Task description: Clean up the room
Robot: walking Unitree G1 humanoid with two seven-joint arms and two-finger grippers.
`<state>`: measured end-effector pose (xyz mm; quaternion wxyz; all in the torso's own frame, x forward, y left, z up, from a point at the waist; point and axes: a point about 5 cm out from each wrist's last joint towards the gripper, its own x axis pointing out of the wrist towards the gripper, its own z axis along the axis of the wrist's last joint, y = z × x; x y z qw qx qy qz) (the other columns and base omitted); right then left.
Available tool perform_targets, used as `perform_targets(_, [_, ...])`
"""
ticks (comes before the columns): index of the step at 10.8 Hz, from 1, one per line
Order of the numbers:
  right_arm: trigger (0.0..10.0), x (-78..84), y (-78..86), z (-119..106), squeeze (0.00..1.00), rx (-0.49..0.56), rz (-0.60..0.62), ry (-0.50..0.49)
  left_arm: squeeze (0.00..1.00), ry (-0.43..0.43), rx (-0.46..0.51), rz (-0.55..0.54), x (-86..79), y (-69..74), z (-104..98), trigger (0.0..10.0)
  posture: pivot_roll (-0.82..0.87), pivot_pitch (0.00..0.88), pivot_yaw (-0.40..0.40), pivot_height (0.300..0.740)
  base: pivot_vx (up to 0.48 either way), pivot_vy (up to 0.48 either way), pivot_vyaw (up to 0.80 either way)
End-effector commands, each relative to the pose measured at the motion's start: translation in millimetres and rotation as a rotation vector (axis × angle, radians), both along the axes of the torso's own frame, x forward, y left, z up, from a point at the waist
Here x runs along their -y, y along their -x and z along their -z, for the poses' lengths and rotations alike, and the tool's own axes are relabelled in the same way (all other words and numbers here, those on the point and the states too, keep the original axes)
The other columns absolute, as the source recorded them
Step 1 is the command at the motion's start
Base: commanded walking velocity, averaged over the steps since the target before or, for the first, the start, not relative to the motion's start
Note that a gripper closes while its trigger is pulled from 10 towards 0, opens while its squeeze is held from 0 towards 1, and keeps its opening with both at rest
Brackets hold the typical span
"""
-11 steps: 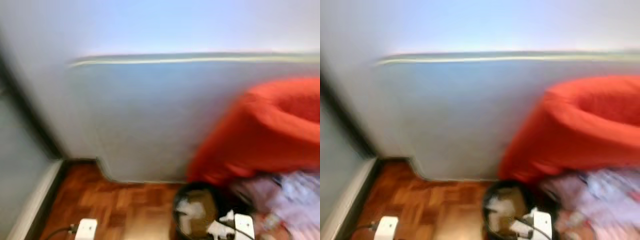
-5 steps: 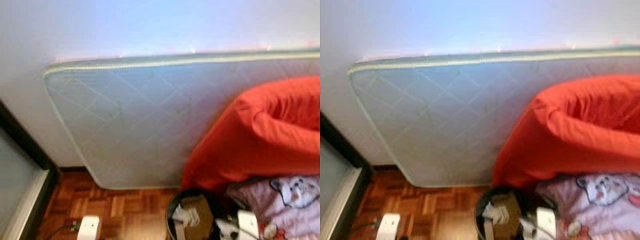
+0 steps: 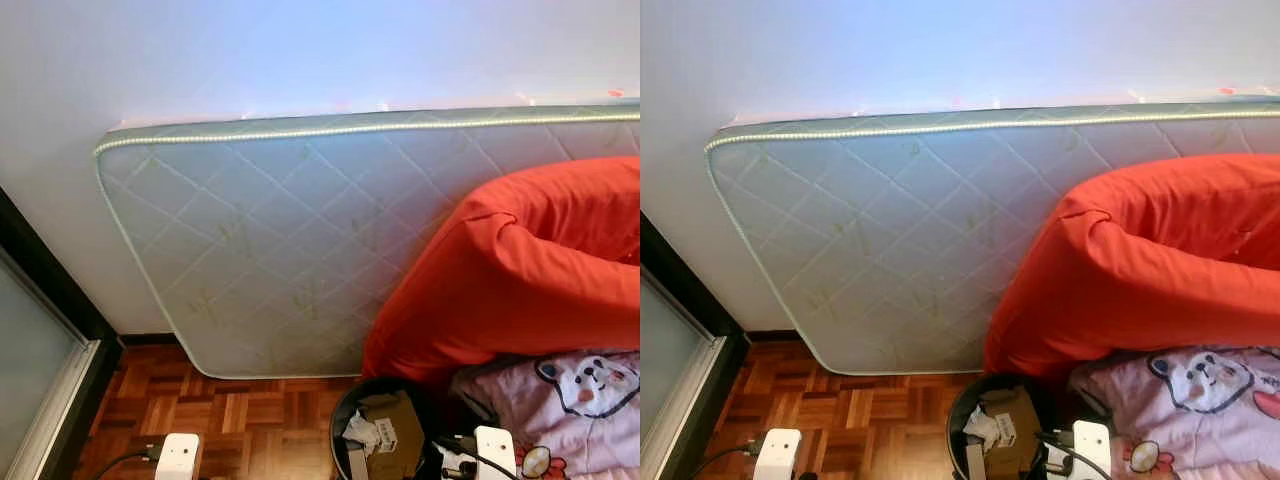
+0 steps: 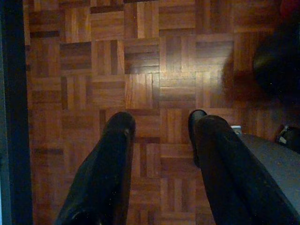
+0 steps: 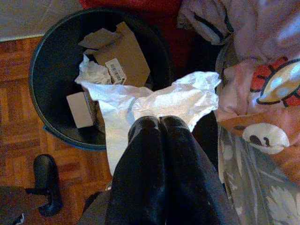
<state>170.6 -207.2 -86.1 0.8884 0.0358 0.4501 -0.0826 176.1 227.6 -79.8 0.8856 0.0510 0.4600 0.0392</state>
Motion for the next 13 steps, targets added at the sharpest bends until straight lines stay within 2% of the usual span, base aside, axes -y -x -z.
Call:
perform_targets(1, [10.0,-0.9,-2.4,-1.1,0.00,0.012,0.005,-0.007,0.00,0.003,-0.012,-0.004,-0.9,1.7,0.8,10.0,0.03,0.000,0.027,0.740,0.251,0.000,0.00])
perform_targets(4, [10.0,-1.3,-5.0,-2.7,0.00,0.041,0.001,-0.015,0.00,0.004,-0.013,0.001,0.5,1.0,0.8,10.0,0.02,0.000,0.030,0.740,0.259,0.000,0.00])
perform_targets(8, [10.0,-0.5,-10.6,-7.9,0.00,0.124,-0.026,-0.030,0.00,0.007,-0.014,0.020,5.6,1.1,1.9,10.0,0.01,0.013,0.030,0.740,0.000,0.000,0.00])
perform_targets(12, [10.0,-1.3,-14.6,-12.9,0.00,0.195,-0.112,-0.040,0.00,0.012,-0.022,0.019,8.9,6.2,4.8,10.0,0.03,0.043,0.011,0.740,0.000,0.000,0.00])
perform_targets(13, [10.0,-15.4,-69.0,-43.6,0.00,0.357,-0.164,-0.047,0.00,0.019,-0.008,0.017,10.6,5.3,4.5,10.0,0.03,0.048,0.004,0.740,0.000,0.000,0.00])
